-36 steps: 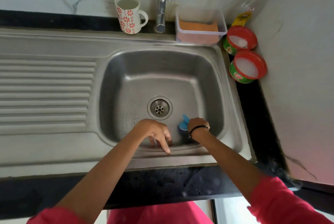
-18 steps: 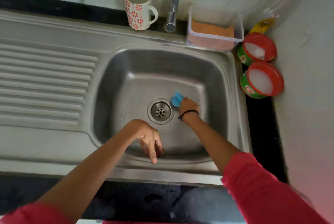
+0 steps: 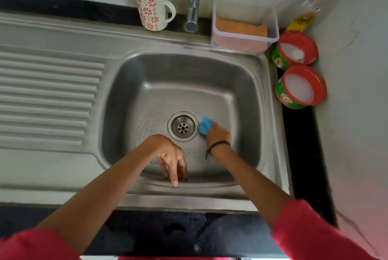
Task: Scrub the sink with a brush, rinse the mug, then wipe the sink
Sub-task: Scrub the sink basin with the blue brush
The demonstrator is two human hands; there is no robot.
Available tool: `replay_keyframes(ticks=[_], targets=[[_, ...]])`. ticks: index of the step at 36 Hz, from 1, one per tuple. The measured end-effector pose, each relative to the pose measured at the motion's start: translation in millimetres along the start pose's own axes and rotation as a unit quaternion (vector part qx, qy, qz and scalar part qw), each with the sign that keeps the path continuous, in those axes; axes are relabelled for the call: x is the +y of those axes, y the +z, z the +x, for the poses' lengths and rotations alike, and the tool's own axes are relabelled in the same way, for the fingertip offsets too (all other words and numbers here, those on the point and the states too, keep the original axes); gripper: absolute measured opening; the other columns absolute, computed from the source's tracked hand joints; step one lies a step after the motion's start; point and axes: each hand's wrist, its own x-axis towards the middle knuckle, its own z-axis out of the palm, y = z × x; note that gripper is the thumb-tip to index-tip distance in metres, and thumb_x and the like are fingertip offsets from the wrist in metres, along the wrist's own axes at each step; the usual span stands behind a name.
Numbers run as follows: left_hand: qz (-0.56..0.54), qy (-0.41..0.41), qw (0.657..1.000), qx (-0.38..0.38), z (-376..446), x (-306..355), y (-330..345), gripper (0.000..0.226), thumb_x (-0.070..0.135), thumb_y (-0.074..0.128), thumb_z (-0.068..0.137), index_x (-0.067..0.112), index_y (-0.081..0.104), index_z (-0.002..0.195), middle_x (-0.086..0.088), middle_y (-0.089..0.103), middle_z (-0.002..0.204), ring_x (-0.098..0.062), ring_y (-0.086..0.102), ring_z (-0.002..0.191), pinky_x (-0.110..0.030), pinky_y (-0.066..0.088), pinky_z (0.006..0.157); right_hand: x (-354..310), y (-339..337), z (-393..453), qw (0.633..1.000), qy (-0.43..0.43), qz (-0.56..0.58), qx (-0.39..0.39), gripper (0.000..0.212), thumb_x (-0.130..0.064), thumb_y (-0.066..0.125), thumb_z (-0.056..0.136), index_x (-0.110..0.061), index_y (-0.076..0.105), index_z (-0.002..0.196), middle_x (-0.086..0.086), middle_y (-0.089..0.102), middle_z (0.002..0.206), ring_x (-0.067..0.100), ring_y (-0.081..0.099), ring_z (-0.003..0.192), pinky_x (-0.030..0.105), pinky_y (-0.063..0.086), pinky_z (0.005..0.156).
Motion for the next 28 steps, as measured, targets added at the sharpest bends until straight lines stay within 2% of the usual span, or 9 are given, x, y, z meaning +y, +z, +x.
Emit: replay_keyframes(ticks=[4, 7, 15, 18, 22, 25, 28], targets=[[0.001, -0.001, 1.0, 0.002, 1.7, -0.8, 0.3, 0.049, 0.007, 0.075, 0.077, 0.02, 0.062, 0.122, -0.003, 0.059, 0.127, -0.007, 0.06, 0.087, -0.012, 0.053, 0.073, -12.4, -32.7, 53.9, 0.997, 0.006, 0.054, 0.054, 0.036, -0.01, 0.026, 0.101, -0.003, 0.041, 0.133, 0.015, 0.053, 0.132, 0.03, 0.051, 0.122, 0.033, 0.039, 0.098], [0.003, -0.003, 1.0, -0.002, 2.0, -0.7, 0.4, 0.049, 0.006, 0.074, 0.077, 0.019, 0.061, 0.123, -0.003, 0.059, 0.127, -0.007, 0.059, 0.088, -0.012, 0.052, 0.073, -6.9, -39.0, 60.7, 0.995, 0.017, 0.063, 0.07, 0.035, -0.01, 0.028, 0.101, -0.003, 0.041, 0.133, 0.015, 0.053, 0.131, 0.029, 0.052, 0.12, 0.033, 0.04, 0.097], [0.033, -0.016, 0.999, -0.016, -5.7, 9.9, 0.4, 0.05, 0.004, 0.074, 0.076, 0.017, 0.06, 0.123, -0.003, 0.058, 0.126, -0.012, 0.059, 0.097, -0.017, 0.054, 0.077, 23.3, 17.1, -31.6, 0.999, 0.032, -0.041, -0.011, 0.033, -0.012, 0.026, 0.102, -0.004, 0.041, 0.13, 0.011, 0.055, 0.129, 0.025, 0.053, 0.119, 0.031, 0.044, 0.092], [0.055, -0.023, 0.998, -0.023, -6.4, 16.0, -0.5, 0.05, 0.002, 0.074, 0.076, 0.015, 0.06, 0.122, -0.006, 0.058, 0.128, -0.016, 0.059, 0.1, -0.023, 0.055, 0.081, 25.0, 12.5, -25.6, 0.999, 0.039, -0.028, -0.007, 0.033, -0.012, 0.026, 0.102, -0.004, 0.041, 0.131, 0.012, 0.055, 0.13, 0.025, 0.053, 0.12, 0.031, 0.043, 0.093], [0.057, -0.03, 0.998, -0.025, -5.4, 25.5, 0.7, 0.046, 0.017, 0.076, 0.077, 0.018, 0.06, 0.12, -0.008, 0.06, 0.125, -0.018, 0.061, 0.099, -0.03, 0.055, 0.084, 17.9, -15.6, 20.8, 0.998, 0.048, 0.016, 0.04, 0.035, -0.01, 0.027, 0.101, -0.003, 0.039, 0.133, 0.013, 0.052, 0.132, 0.028, 0.051, 0.122, 0.033, 0.041, 0.095], [0.05, 0.007, 0.999, 0.01, -1.7, 36.8, 5.3, 0.051, 0.032, 0.072, 0.08, 0.023, 0.053, 0.127, 0.002, 0.056, 0.117, -0.016, 0.057, 0.106, -0.032, 0.052, 0.087, 15.9, -36.5, 46.3, 0.996, 0.056, 0.02, 0.067, 0.037, -0.01, 0.028, 0.101, -0.002, 0.036, 0.136, 0.014, 0.051, 0.133, 0.028, 0.05, 0.123, 0.034, 0.042, 0.094], [0.054, 0.038, 0.997, 0.028, 3.4, 46.2, 9.5, 0.053, 0.032, 0.069, 0.083, 0.019, 0.05, 0.131, 0.002, 0.053, 0.11, -0.019, 0.055, 0.114, -0.032, 0.049, 0.09, 23.8, -41.0, 42.8, 0.995, 0.073, -0.006, 0.065, 0.039, -0.01, 0.029, 0.1, -0.001, 0.033, 0.139, 0.014, 0.05, 0.134, 0.028, 0.05, 0.123, 0.035, 0.043, 0.092]])
